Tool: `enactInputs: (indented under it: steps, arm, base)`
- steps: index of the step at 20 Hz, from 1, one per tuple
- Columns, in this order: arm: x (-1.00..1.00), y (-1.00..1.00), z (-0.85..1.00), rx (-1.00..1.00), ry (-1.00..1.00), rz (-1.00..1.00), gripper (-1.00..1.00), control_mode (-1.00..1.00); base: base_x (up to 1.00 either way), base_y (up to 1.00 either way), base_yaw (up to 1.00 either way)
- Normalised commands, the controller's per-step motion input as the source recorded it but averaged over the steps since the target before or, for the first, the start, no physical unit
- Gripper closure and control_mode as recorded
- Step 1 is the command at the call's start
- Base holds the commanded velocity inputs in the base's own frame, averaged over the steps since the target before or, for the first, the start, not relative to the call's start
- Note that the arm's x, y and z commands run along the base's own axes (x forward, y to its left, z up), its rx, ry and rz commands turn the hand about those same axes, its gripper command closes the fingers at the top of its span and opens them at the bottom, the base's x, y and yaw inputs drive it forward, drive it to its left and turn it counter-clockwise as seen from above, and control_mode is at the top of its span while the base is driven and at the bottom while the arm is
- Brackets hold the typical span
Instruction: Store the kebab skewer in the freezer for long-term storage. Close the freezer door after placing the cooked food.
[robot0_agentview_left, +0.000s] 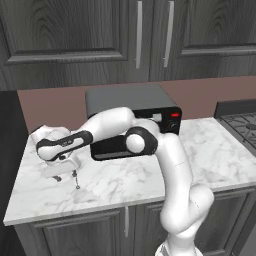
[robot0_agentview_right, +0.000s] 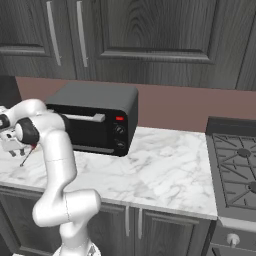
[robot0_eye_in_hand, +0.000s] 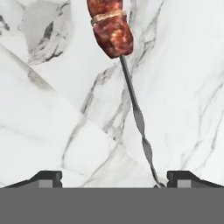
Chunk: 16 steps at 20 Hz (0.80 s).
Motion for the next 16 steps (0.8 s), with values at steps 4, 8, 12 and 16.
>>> enactInputs:
  steps: [4,8,12,16]
  arm:
    - [0.0,-0.3,-0.16,0.02,0.0,0.0,-1.0,-1.0]
    - [-0.01,-0.37,0.0,0.05,0.0,0.0,-1.0,-1.0]
    - [-0.13,-0.5,0.01,0.1,-0.05,0.0,-1.0,-1.0]
    - [-0.14,-0.52,0.0,0.12,-0.11,0.0,-1.0,-1.0]
  base:
    - [0.0,0.0,0.0]
    - [0.0,0.0,0.0]
    - [0.0,0.0,0.0]
    - [0.0,0.0,0.0]
